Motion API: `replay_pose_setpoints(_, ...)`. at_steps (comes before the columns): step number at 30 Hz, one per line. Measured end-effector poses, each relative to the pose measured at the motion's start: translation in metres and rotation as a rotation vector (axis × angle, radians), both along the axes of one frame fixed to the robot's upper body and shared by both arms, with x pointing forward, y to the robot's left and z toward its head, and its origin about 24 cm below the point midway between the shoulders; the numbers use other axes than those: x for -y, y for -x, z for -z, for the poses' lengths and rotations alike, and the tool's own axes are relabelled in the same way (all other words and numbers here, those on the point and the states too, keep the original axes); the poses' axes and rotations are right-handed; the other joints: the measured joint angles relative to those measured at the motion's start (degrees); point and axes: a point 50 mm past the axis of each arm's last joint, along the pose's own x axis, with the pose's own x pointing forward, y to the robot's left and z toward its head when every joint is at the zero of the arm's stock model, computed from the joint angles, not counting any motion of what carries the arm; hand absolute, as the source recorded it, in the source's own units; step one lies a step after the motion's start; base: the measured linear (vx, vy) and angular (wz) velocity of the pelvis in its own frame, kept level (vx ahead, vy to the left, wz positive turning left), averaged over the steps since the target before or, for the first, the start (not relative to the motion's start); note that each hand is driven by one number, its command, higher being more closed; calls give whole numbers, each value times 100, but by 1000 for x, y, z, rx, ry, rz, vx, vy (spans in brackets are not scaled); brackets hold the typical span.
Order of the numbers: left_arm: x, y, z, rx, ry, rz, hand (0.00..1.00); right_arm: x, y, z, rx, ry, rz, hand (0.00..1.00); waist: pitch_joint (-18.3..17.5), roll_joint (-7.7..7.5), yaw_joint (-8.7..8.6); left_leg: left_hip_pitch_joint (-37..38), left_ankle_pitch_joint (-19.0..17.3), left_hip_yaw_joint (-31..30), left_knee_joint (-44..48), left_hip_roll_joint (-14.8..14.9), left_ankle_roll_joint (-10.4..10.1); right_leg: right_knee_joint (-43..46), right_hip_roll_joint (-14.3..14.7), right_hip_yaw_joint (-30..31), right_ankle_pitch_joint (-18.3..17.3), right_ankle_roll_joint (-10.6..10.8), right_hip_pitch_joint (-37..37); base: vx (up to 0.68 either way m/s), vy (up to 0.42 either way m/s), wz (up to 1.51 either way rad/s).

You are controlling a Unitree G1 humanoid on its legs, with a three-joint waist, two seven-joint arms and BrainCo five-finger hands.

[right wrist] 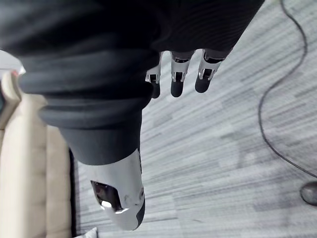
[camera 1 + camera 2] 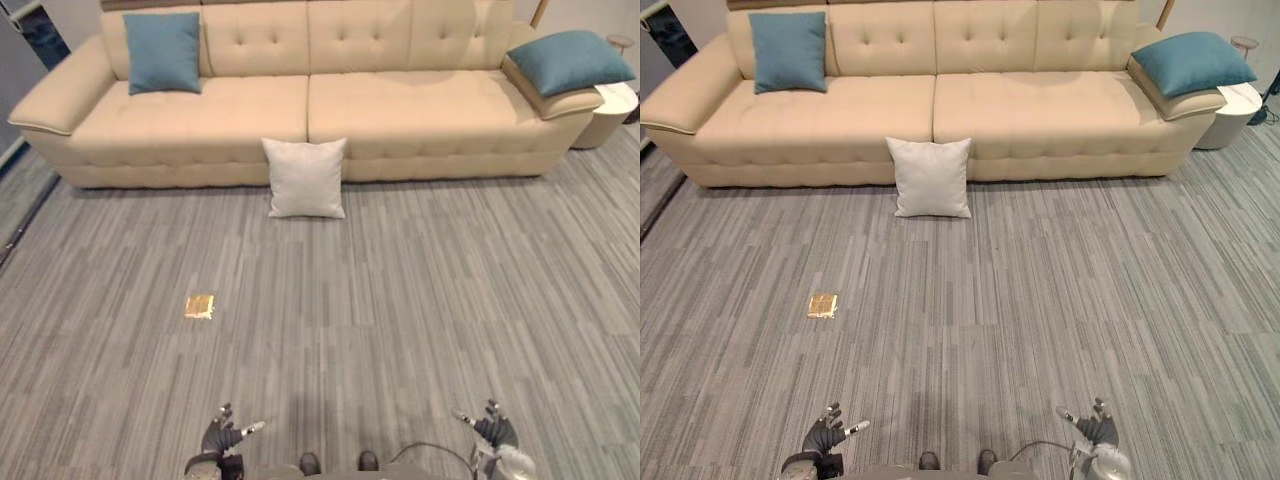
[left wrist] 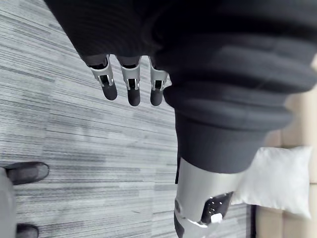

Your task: Pick up cushions and gather them together orderly.

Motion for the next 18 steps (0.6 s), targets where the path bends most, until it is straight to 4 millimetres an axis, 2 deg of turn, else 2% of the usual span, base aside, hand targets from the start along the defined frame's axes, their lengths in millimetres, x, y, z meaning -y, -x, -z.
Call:
replay_pose_setpoints(6, -6, -2, -7, 34, -20, 9, 0, 4, -4, -8, 5, 56, -83, 0, 50, 81, -69, 122, -77, 69, 10, 7, -121, -49, -7, -24, -51, 88, 156, 62, -9, 0)
replay_pose_setpoints(11, -8, -1, -7, 31, -23, 12, 0, 12, -6, -12, 0, 84, -107, 0, 52, 88, -71, 137, -96, 67, 22, 16, -151, -21, -13, -115, -103, 161, 179, 34, -26, 4)
replay_pose_setpoints(14, -7, -1, -7, 31, -24, 11, 0, 10, -7, -12, -4, 88, -132, 0, 61, 89, -76, 83, -185, 68, 136, 31, -267, 96, -34, -181, -174, 249, 143, 31, -21, 12)
replay_pose_setpoints(17, -8, -3, -8, 42, -27, 10, 0, 5, -16, -13, 11, 86, -158, 0, 136, 91, -72, -145, -266, 114, 417, 32, -250, 253, -79, -180, -205, 250, -37, 11, -1, 0)
replay_pose_setpoints(18, -7, -6, -10, 55, -28, 12, 0, 4, -22, -16, 26, 88, -162, 0, 212, 109, -64, -298, -354, 197, 598, 48, -161, 309, -90, -175, -221, 249, -138, 2, 10, -10)
